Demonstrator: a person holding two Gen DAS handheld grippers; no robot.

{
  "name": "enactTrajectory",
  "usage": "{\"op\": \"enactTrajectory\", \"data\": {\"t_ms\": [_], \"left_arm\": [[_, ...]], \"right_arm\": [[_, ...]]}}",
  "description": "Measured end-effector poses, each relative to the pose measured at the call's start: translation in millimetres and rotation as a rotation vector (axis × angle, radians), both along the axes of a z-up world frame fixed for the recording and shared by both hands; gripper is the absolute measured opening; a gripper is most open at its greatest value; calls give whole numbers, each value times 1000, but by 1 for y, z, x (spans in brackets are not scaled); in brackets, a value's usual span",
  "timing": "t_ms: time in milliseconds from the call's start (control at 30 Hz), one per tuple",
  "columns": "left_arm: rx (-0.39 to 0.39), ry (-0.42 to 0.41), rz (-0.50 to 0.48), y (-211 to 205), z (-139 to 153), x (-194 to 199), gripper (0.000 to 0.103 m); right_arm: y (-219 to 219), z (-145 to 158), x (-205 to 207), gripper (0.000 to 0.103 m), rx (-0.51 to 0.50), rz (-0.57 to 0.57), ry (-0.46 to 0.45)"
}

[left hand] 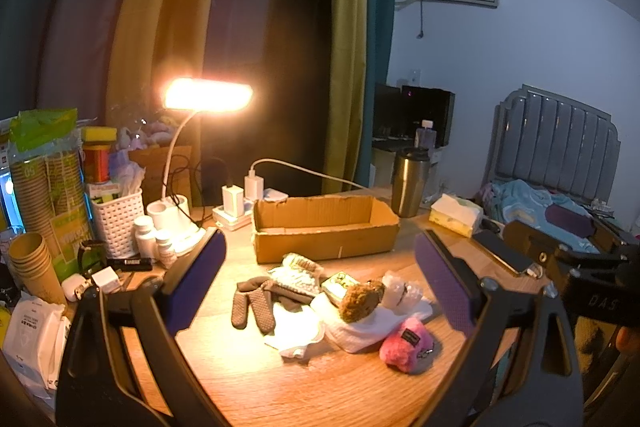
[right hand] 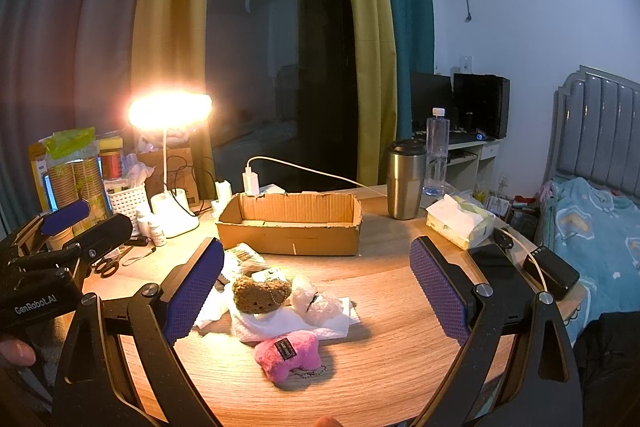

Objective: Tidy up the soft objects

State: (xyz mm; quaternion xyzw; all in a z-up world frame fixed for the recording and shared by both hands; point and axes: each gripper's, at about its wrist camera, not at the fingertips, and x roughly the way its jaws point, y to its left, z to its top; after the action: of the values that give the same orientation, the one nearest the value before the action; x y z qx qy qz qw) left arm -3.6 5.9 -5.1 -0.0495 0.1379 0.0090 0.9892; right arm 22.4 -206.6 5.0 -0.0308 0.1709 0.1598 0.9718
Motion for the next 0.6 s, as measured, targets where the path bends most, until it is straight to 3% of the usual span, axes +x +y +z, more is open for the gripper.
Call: {"op": "enactTrajectory", "data": {"t_ms": [600], "left_arm": [[-2,1,-1,0,0,0,96]], "right_arm": [[0,0,0,96,0,0,1]]}}
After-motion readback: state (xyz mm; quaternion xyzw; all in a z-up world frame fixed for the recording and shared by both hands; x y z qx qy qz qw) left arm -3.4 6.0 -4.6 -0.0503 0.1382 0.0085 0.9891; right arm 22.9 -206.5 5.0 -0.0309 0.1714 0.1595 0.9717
